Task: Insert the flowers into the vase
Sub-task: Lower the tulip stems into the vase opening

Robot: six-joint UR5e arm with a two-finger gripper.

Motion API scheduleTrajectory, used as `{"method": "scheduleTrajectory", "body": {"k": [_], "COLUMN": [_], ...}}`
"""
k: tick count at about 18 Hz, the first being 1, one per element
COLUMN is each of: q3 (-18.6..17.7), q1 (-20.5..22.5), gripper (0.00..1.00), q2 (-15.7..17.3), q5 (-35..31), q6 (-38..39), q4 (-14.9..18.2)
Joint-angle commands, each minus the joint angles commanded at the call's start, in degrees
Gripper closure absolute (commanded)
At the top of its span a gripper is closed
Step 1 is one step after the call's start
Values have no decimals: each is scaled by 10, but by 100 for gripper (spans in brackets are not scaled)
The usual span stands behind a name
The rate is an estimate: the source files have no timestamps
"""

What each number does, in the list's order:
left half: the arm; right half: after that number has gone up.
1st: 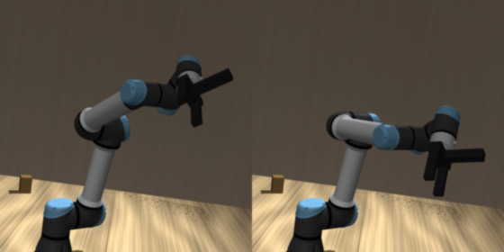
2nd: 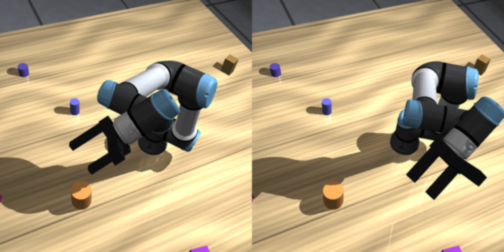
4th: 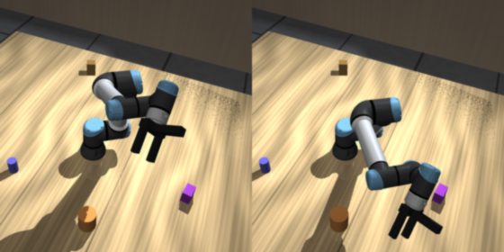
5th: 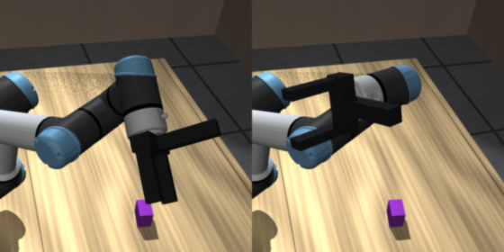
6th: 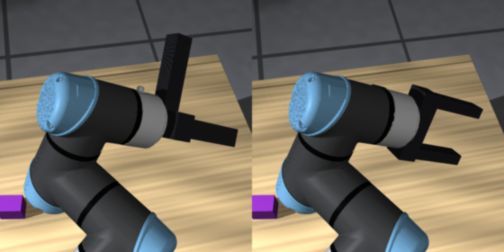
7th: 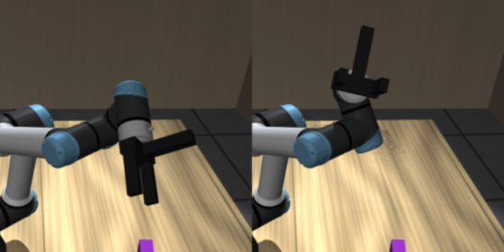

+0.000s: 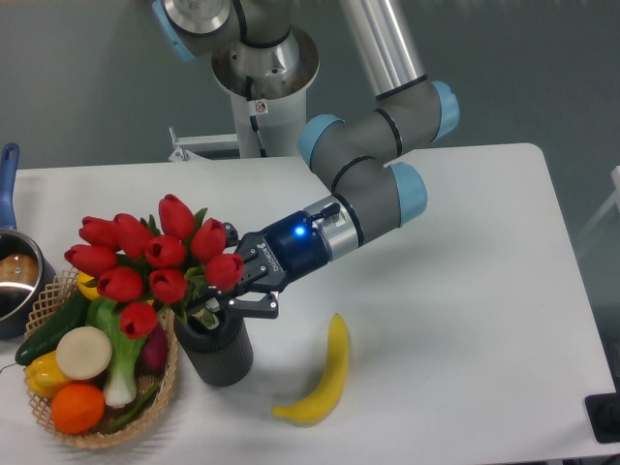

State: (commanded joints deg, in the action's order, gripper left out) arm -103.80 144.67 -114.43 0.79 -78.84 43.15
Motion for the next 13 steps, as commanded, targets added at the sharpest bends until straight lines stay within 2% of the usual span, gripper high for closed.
{"method": "scheduleTrajectory", "body": {"k": [6, 13], "q3": [-18, -18], "q1": [-2, -2], "gripper": [74, 73], "q2": [-1, -8], "q5": [-4, -5], "q6": [-14, -15], "q4": [0, 1]}}
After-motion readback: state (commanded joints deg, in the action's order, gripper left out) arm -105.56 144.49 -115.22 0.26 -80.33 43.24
